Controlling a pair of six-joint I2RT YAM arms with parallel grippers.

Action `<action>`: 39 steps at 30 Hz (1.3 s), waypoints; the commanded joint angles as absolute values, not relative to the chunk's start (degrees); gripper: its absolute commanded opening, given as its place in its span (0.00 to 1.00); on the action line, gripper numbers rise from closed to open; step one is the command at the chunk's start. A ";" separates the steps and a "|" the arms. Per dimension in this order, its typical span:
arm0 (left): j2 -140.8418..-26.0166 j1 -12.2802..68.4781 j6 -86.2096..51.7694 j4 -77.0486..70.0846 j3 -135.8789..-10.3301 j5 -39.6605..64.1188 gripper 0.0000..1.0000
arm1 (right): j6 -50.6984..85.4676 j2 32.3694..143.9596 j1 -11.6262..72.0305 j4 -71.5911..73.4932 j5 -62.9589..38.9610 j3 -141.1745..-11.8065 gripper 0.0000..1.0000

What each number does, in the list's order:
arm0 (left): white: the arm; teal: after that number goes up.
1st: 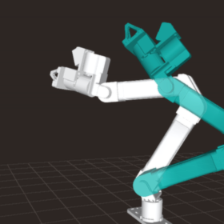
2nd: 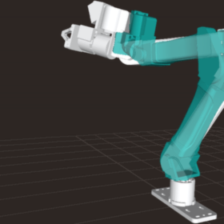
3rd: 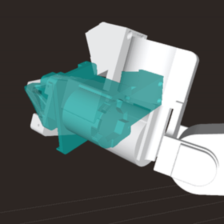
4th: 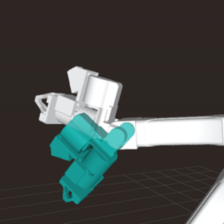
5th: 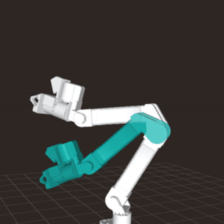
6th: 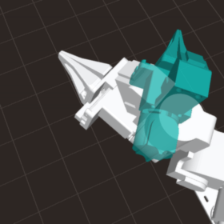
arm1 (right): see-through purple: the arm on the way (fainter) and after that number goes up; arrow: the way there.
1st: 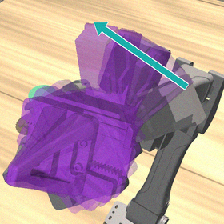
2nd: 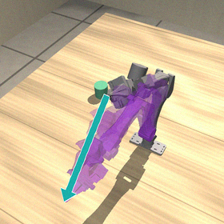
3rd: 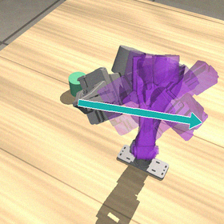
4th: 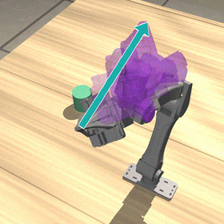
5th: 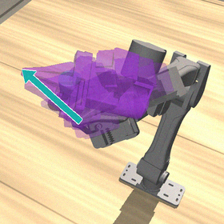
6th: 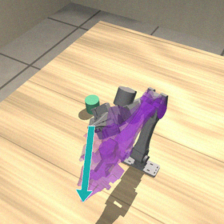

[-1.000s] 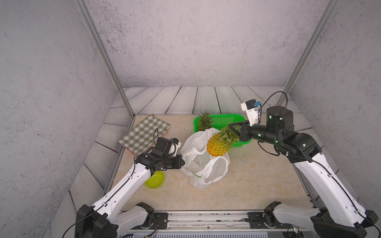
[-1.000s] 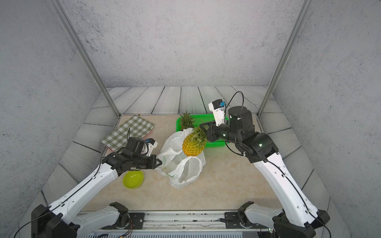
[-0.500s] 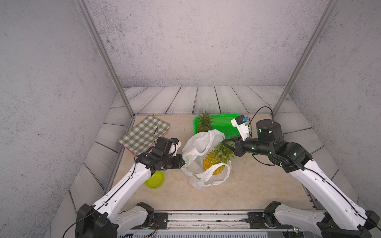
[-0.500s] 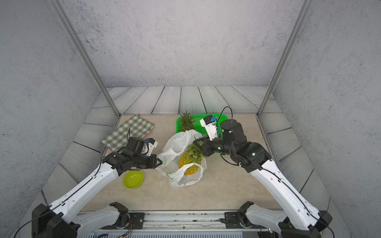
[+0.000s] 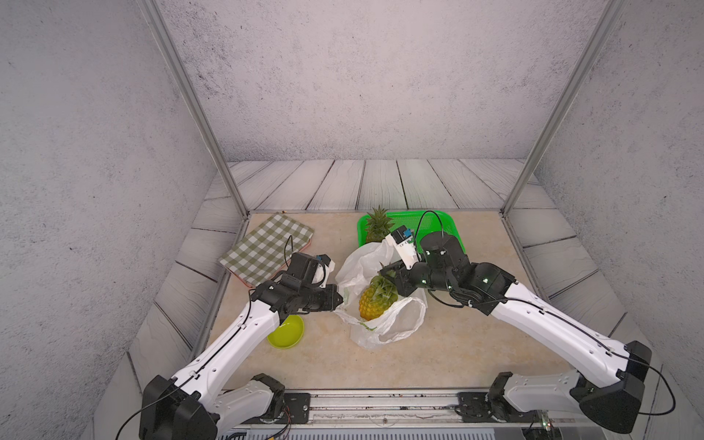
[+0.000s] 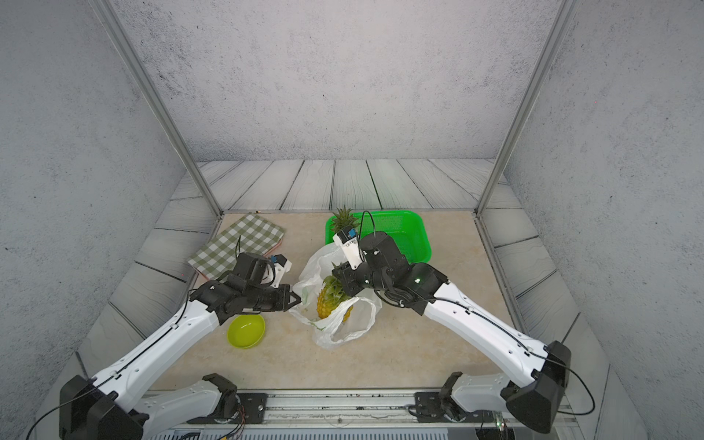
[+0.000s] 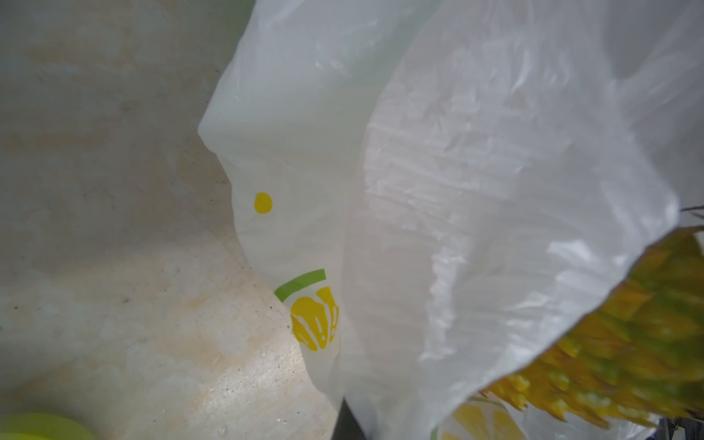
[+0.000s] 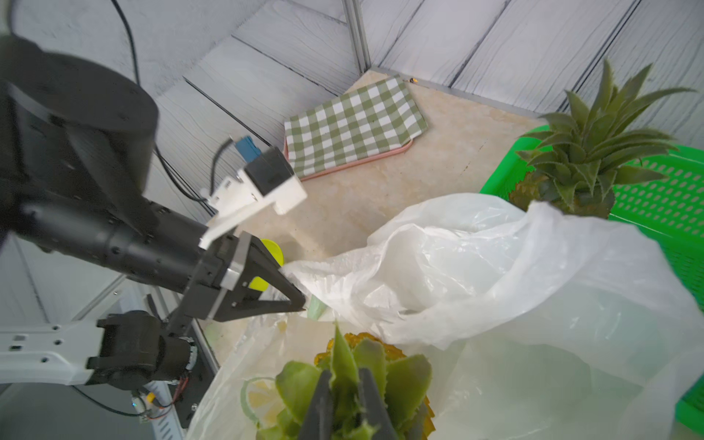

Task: Place the pineapple into a plastic bag & tie a knot
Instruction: Place the pineapple in the plastic bag.

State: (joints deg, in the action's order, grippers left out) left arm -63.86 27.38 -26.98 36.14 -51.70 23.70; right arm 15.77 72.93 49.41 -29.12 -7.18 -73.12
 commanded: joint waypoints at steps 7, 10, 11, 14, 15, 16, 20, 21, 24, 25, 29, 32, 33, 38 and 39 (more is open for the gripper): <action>-63.46 25.49 -25.69 39.38 -52.34 20.61 0.00 | 12.58 72.97 53.07 -16.67 5.54 -61.99 0.00; -63.59 24.81 -25.52 39.39 -51.65 21.15 0.00 | 13.93 73.30 53.35 -13.81 5.76 -59.06 0.00; -63.91 24.71 -25.48 39.39 -51.51 21.32 0.00 | 14.60 73.30 53.52 -12.98 5.28 -58.65 0.00; -65.00 24.70 -25.45 39.13 -50.92 21.74 0.00 | 16.82 73.13 53.58 -12.65 3.10 -59.61 0.00; -65.20 24.70 -25.43 38.99 -50.81 21.92 0.00 | 17.33 72.96 53.78 -12.76 2.55 -60.28 0.00; -65.47 24.70 -25.51 38.77 -50.67 22.18 0.00 | 17.69 72.71 54.06 -12.92 2.12 -61.06 0.00; -66.26 24.70 -25.43 38.63 -50.61 23.09 0.00 | 18.36 72.07 55.04 -12.98 2.19 -63.63 0.00; -66.35 24.69 -25.38 38.67 -50.58 23.18 0.00 | 18.61 72.05 55.15 -12.76 2.15 -63.93 0.00; -66.47 24.70 -25.24 38.75 -50.54 23.43 0.00 | 19.62 72.40 55.23 -11.30 1.98 -64.03 0.00; -66.40 24.70 -25.27 38.76 -50.51 23.46 0.00 | 20.00 72.81 55.25 -10.47 1.66 -63.74 0.00; -66.12 24.70 -25.26 38.97 -50.67 23.08 0.00 | 21.19 75.92 55.74 -8.44 1.53 -61.84 0.00; -65.68 24.62 -25.17 39.11 -50.58 22.80 0.00 | 21.73 78.05 56.11 -6.32 2.26 -58.61 0.00; -65.58 24.61 -25.12 39.29 -50.63 22.64 0.00 | 21.79 78.65 56.17 -5.99 2.41 -57.72 0.00; -65.66 24.28 -24.70 40.24 -51.08 22.37 0.00 | 21.75 79.26 56.29 -7.29 1.45 -55.56 0.10; -65.77 24.27 -24.62 40.21 -51.22 22.36 0.00 | 21.46 78.80 56.31 -8.06 0.89 -56.07 0.23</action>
State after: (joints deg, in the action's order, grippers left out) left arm -66.37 24.91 -25.69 38.96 -51.18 22.70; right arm 21.23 78.87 55.99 -5.58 1.98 -56.97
